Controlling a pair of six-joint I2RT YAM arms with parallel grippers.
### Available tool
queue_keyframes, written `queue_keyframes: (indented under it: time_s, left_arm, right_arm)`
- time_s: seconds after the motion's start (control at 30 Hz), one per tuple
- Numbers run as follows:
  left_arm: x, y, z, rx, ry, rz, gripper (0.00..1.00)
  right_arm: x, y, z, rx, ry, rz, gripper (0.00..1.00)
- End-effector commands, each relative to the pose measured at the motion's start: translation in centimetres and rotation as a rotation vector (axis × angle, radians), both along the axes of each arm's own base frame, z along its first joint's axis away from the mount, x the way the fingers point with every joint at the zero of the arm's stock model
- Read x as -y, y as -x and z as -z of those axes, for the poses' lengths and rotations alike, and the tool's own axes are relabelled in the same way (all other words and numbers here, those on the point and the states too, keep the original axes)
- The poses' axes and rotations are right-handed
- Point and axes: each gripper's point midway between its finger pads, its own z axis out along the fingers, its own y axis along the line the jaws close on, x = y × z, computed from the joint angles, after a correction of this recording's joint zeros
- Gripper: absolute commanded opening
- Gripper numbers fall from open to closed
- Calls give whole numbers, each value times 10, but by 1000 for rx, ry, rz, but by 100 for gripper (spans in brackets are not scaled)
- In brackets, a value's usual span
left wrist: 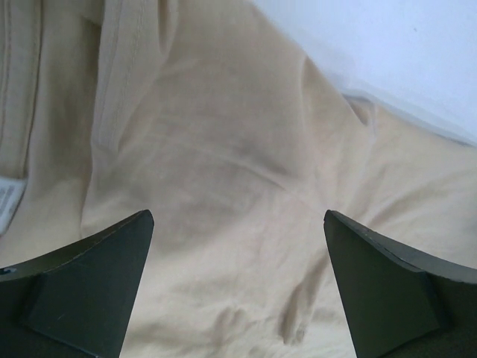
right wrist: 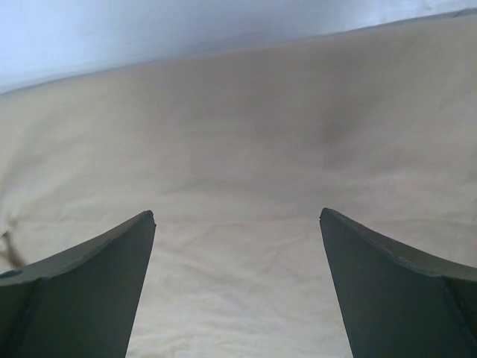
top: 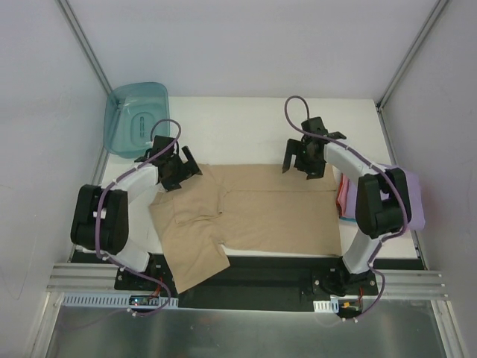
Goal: Fold and stack the t-shirts
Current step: Fold the flattened tshirt in 1/3 of the way
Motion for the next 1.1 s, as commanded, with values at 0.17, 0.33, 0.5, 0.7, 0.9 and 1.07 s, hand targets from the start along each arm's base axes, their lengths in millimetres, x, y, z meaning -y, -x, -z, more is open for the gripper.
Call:
queue_keyframes:
  time_s: [0.17,0.33,0.5,0.7,0.9,1.07]
  left_arm:
    - [-10,-56,30,-44,-124,-4,99]
    - [-17,-89,31,-49,-164,-20,99]
    - [-23,-113,35,-49,-194,-28,99]
    - [-22,-143,9,23,-210,-8,99]
    - [-8,-132,-43,117,-155,31,99]
    - [7,-74,-87,199,-193,63,99]
  right_arm:
    - [44,-39,55,-161,-41,114,97]
    - [50,-70,49,-167,-77,141,97]
    - [56,-101,47,-145,-103,155,97]
    - [56,-116,32,-97,-104,118,97]
    - [56,-110,-32,43,-82,63,97]
    - [45,-56,-65,144,-74,33,97]
